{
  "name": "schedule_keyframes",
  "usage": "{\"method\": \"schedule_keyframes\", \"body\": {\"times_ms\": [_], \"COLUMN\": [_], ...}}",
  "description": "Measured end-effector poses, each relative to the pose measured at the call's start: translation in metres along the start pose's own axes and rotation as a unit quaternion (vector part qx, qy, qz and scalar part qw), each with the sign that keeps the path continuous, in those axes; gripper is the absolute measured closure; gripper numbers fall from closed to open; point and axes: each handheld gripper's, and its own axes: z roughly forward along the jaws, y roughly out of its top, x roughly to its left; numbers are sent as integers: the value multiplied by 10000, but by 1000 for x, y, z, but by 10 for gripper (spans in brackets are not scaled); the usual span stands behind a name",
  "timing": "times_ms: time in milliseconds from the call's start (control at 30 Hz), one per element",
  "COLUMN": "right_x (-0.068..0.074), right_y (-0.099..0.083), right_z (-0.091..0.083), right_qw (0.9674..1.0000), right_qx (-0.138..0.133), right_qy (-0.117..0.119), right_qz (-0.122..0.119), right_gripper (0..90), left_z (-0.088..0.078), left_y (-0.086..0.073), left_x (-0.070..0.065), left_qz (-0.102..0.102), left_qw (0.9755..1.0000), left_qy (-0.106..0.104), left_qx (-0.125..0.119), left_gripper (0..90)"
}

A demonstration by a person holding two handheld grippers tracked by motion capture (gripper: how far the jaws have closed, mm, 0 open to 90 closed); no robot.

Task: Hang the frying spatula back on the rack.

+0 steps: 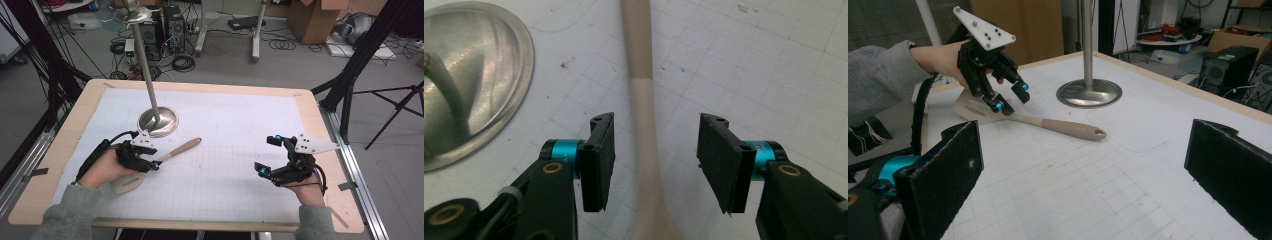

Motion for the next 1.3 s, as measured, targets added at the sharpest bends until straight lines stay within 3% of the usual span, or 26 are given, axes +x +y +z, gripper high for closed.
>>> {"method": "schedule_keyframes", "body": {"times_ms": [100, 533, 733, 1300], "right_x": [1, 2, 2, 2], "right_y": [0, -1, -1, -2], "right_z": [-2, -5, -6, -9], "right_qw": [10000, 10000, 10000, 9999], "right_qx": [-13, -2, -24, -64], "right_qy": [-19, -46, -58, -77], "right_qz": [24, 43, 64, 63], "right_gripper": [12, 12, 12, 12], "left_z": [3, 6, 9, 16], "left_y": [0, 0, 1, -1], "left_x": [0, 2, 1, 2], "left_qz": [3, -26, 76, 59], "left_qw": [9999, 9996, 9990, 9974], "left_qy": [0, 55, 77, 129], "left_qx": [145, 277, 437, 706], "left_gripper": [501, 573, 576, 611]}}
